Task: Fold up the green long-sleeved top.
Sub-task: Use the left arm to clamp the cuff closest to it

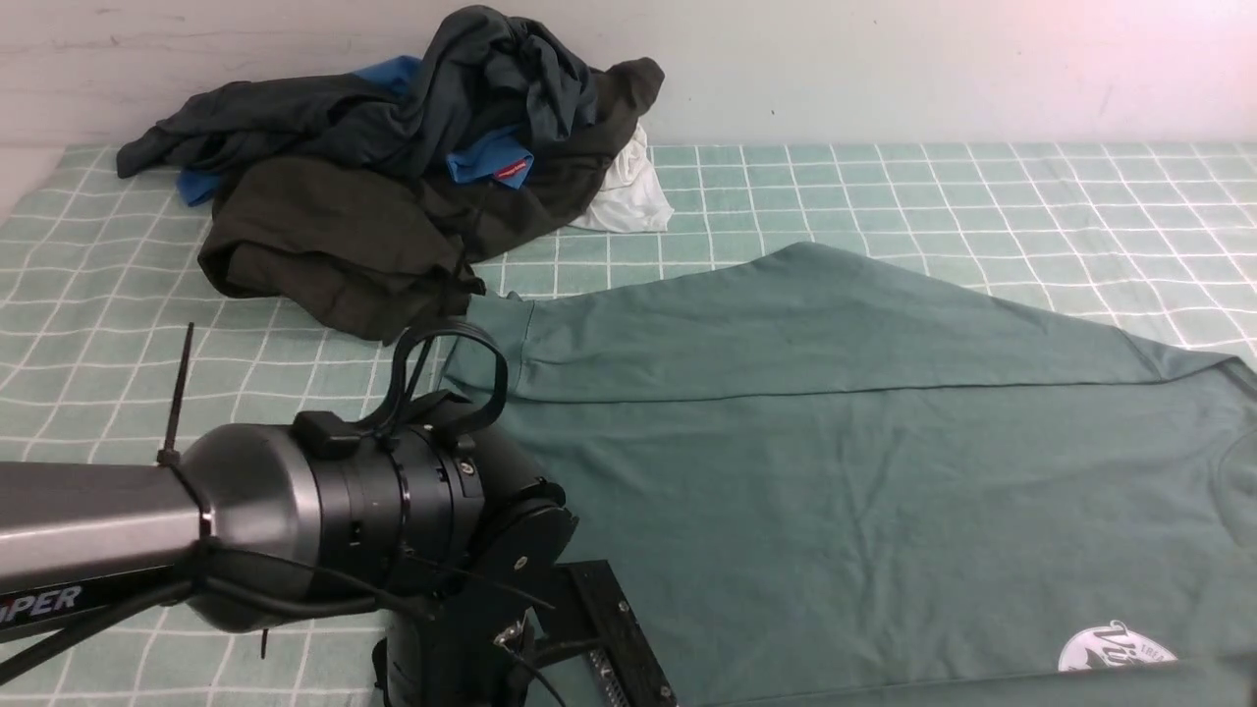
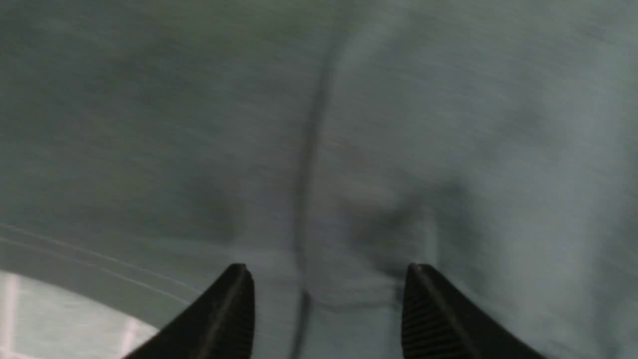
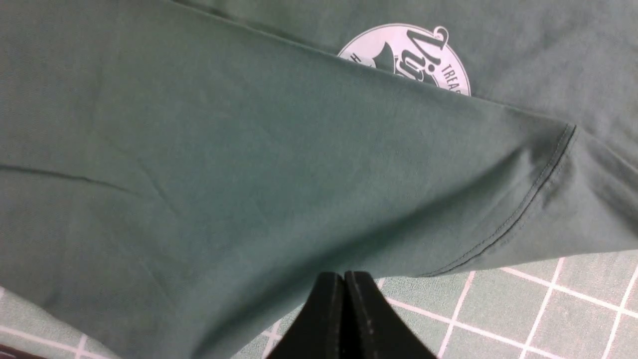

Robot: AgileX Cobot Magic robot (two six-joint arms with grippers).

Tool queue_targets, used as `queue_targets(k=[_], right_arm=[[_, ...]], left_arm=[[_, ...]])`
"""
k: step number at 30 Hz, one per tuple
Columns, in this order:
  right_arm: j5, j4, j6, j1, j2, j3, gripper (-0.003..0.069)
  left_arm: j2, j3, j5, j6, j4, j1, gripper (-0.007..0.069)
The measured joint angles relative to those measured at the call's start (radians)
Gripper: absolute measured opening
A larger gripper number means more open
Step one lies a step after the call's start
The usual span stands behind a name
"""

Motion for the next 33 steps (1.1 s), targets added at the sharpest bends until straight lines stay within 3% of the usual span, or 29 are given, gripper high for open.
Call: queue_targets(k=[5, 14, 17, 25, 33], right_arm=[[-0.002, 0.000, 0.000, 0.000, 0.000, 0.000, -0.0013], [-0.005, 0.008, 0.000, 0.000, 0.000, 0.000, -0.0013], [-0.005, 0.010, 0.000, 0.000, 0.001, 0.000, -0.0013], [-0.005, 0.017, 0.000, 0.000, 0.001, 0.000, -0.0013], [-0.005, 0.018, 0.000, 0.000, 0.001, 0.000, -0.0013]], left_arm=[[0.008, 0.000, -0.036, -0.050, 0.005, 0.000, 0.0379], [0.058, -0.011, -0.022, -0.019, -0.103, 0.000, 0.0370], [0.058, -0.011, -0.017, -0.013, -0.119, 0.000, 0.0330], [0.031, -0.011, 0.001, -0.009, -0.128, 0.000, 0.0043], [0.015, -0.069, 0.069, -0.009, -0.088, 0.000, 0.0006]])
